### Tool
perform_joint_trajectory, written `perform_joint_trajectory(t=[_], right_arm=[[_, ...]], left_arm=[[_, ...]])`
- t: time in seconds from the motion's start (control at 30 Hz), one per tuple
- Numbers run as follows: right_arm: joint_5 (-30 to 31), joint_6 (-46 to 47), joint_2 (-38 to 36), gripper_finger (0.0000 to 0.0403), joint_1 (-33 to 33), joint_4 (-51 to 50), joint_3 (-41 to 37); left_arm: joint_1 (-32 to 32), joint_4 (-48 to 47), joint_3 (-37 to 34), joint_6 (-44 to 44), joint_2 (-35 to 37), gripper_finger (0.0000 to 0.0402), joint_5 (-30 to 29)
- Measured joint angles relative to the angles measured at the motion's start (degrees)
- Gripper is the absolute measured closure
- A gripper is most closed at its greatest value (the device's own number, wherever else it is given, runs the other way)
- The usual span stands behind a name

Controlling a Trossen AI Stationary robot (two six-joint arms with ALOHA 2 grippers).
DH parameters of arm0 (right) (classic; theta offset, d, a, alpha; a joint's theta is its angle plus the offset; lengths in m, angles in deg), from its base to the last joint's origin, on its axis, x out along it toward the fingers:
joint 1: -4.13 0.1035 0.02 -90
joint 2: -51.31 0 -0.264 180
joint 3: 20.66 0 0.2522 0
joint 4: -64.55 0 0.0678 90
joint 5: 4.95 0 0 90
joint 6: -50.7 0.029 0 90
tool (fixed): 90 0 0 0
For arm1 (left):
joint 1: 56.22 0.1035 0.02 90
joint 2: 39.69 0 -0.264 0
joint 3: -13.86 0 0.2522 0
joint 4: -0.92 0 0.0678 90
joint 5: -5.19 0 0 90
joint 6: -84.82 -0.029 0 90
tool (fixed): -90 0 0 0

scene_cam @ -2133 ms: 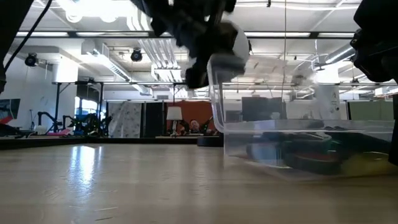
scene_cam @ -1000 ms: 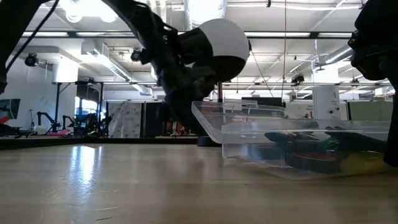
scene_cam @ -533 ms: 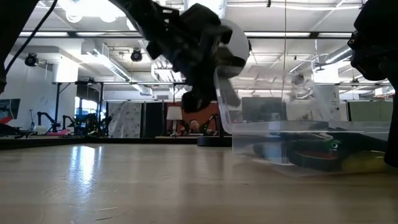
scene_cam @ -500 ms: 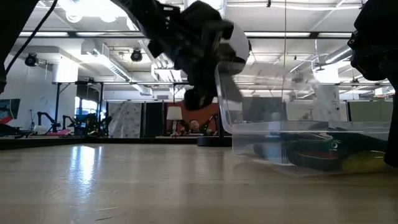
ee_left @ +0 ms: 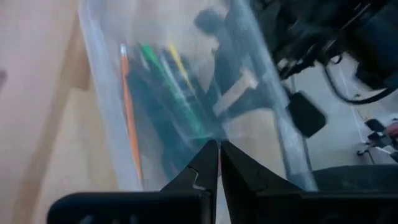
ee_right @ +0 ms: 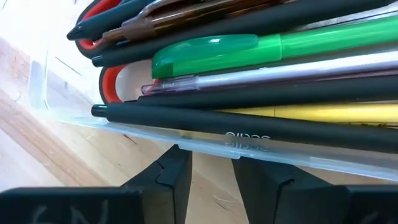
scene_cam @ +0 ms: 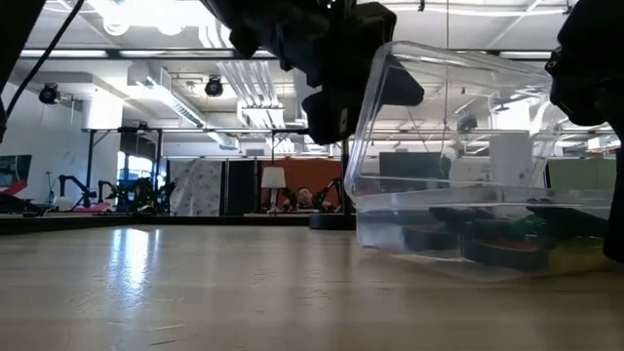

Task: Pick & place school supplies into a supply box
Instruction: Close the transparent supply box

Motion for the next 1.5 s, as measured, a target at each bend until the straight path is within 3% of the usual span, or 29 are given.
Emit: perform_joint_trajectory(t=[0.2,0.4,0.67,0.77,0.87,1.03,1.27,1.37,1.5], right_arm=[[-0.9,-7.1,0.0,0.0296,1.2,-1.0,1.8],[-4.5,-7.1,-1.0,0.0296,6.3,-1.9,3.8],[-4.8,9.4,-1.6,0.0296,15.2,-10.4,6.4],[-4.8,15.6,-1.6,0.0296,16.0,-14.4,6.4],[-4.4,17.0,-2.0,0.0296,14.9,-15.7,5.6],[-2.9,12.4,-2.1,0.0296,12.1,-14.6,5.7],[1.8,5.6,-2.3,0.0296,11.8,-18.5,7.8],[6.2,1.2,-2.3,0.0296,11.6,-20.5,8.5],[6.3,-5.5,-2.1,0.0296,8.8,-19.1,7.7]], left_arm=[[-2.1,3.3,-0.2,1.6,-2.7,0.0399,-0.8],[-2.1,5.3,0.3,2.5,-5.0,0.0399,-2.0],[-2.5,5.3,3.4,2.5,-9.9,0.0399,-3.0],[-2.8,4.2,6.9,2.6,-13.5,0.0399,-2.8],[-3.1,-3.0,12.3,2.7,-16.7,0.0399,-2.6],[-3.5,-14.0,19.3,0.3,-19.6,0.0399,-3.5],[-3.2,-23.1,18.0,-0.1,-19.7,0.0399,-5.5],[-3.3,-23.3,16.7,0.8,-19.3,0.0399,-5.6],[-3.7,-19.3,16.6,1.0,-18.8,0.0399,-6.2]])
